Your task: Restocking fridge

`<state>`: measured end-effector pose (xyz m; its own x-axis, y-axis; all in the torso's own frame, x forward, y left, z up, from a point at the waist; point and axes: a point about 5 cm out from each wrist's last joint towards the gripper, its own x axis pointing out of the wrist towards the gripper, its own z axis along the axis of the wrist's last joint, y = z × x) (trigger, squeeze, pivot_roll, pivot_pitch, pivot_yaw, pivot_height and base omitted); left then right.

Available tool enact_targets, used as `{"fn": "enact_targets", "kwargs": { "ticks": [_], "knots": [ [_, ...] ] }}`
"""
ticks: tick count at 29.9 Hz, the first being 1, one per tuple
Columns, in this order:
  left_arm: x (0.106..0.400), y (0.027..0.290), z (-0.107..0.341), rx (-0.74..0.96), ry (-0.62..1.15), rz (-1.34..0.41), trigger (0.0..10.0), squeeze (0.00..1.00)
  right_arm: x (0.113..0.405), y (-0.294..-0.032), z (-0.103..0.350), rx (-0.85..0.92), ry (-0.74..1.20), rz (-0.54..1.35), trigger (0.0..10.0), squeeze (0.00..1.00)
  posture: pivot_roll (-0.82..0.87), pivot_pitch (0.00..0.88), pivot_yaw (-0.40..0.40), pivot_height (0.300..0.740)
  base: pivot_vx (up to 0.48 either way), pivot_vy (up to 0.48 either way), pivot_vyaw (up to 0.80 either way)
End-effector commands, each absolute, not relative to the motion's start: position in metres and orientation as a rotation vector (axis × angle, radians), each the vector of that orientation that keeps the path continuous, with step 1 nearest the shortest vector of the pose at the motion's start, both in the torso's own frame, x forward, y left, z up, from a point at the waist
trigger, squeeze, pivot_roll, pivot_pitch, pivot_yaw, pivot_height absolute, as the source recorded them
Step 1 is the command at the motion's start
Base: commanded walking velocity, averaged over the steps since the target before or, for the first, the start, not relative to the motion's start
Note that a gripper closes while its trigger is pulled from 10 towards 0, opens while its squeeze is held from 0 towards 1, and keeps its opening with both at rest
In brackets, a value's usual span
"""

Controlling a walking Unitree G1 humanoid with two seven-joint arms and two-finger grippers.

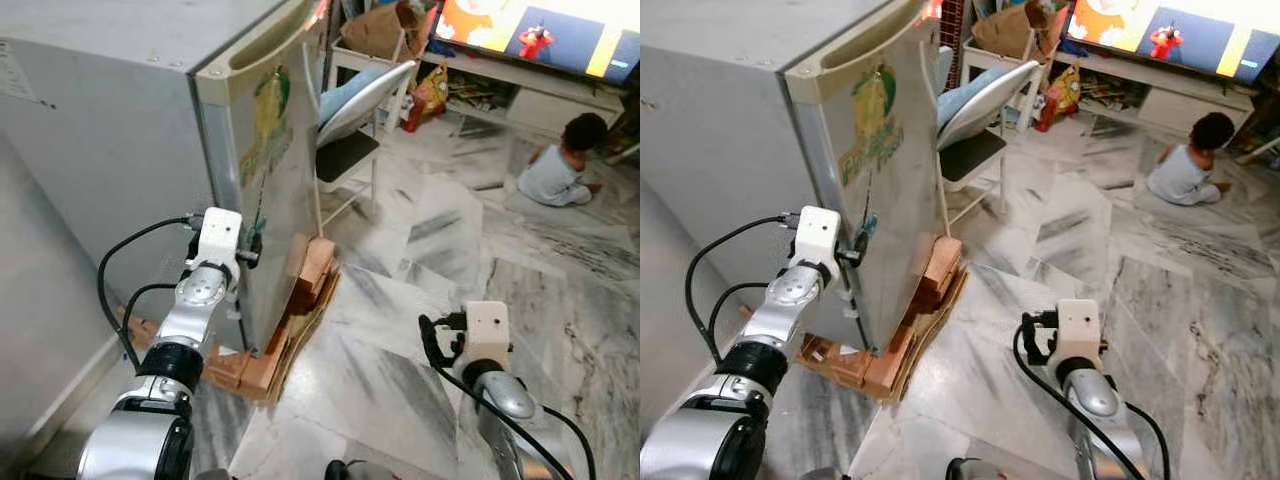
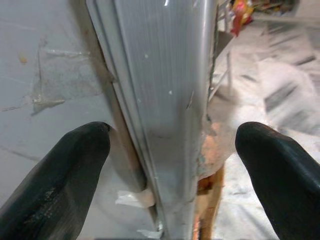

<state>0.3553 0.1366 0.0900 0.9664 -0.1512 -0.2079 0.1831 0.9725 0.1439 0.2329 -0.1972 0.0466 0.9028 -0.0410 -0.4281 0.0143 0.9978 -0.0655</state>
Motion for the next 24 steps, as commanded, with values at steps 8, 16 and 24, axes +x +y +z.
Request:
{"fn": "enact_targets", "kwargs": {
  "ticks": [8,16,24],
  "knots": [
    [0.366,0.078,0.126,0.165,0.048,-0.383,10.0,0.00,0.236,-0.195,0.048,-0.062,0.451,-0.023,10.0,0.00,-0.03,0.047,-0.079,0.740,0.000,0.000,0.00],
    [0.368,0.045,0.140,0.153,0.006,-0.475,10.0,0.00,0.235,-0.193,0.045,-0.055,0.472,-0.008,10.0,0.00,-0.03,0.043,-0.077,0.740,0.000,0.000,0.00],
    [0.306,-0.076,0.179,0.105,-0.175,-1.079,10.0,0.00,0.231,-0.189,0.036,-0.049,0.534,0.038,10.0,0.00,-0.03,0.033,-0.076,0.740,0.000,0.000,0.00]
  ]
}}
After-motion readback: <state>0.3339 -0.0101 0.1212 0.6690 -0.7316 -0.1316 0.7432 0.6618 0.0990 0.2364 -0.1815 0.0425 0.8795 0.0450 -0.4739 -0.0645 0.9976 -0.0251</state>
